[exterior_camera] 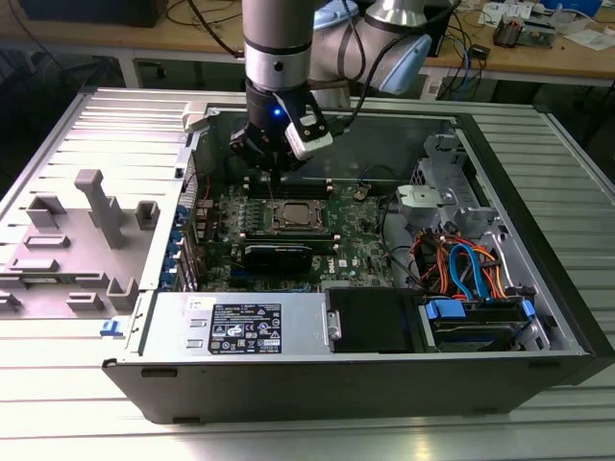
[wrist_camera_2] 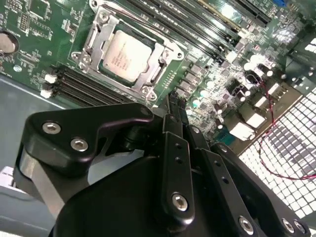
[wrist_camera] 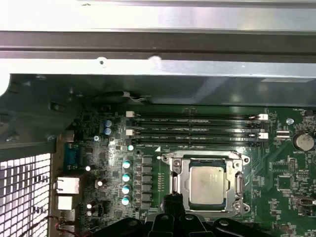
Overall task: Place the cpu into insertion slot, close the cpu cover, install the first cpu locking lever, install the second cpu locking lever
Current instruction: 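Install the first cpu locking lever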
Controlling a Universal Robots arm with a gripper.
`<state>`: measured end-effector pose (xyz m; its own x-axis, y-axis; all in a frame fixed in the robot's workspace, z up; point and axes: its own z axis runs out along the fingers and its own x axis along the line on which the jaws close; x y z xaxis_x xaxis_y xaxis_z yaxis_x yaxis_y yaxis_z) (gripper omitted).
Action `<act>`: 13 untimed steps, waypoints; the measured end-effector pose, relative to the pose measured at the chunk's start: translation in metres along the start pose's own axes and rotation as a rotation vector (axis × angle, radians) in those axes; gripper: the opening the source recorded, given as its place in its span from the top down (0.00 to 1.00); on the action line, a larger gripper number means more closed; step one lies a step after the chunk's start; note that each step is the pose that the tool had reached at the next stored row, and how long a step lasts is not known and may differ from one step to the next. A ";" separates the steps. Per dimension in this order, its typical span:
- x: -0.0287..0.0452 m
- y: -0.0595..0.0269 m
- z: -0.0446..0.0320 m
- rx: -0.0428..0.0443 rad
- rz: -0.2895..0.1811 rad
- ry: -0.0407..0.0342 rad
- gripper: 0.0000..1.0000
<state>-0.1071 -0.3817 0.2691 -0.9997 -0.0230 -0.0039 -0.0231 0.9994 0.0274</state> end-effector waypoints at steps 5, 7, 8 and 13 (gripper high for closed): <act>0.0192 0.0008 0.0001 -0.0028 -0.001 -0.0390 0.89; 0.0195 0.0021 0.0001 -0.0027 -0.001 -0.0389 0.89; 0.0195 0.0037 0.0001 -0.0028 -0.001 -0.0390 0.89; 0.0213 0.0107 0.0007 -0.0027 -0.001 -0.0389 0.89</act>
<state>-0.1287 -0.3714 0.2686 -0.9988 -0.0230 -0.0428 -0.0243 0.9993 0.0301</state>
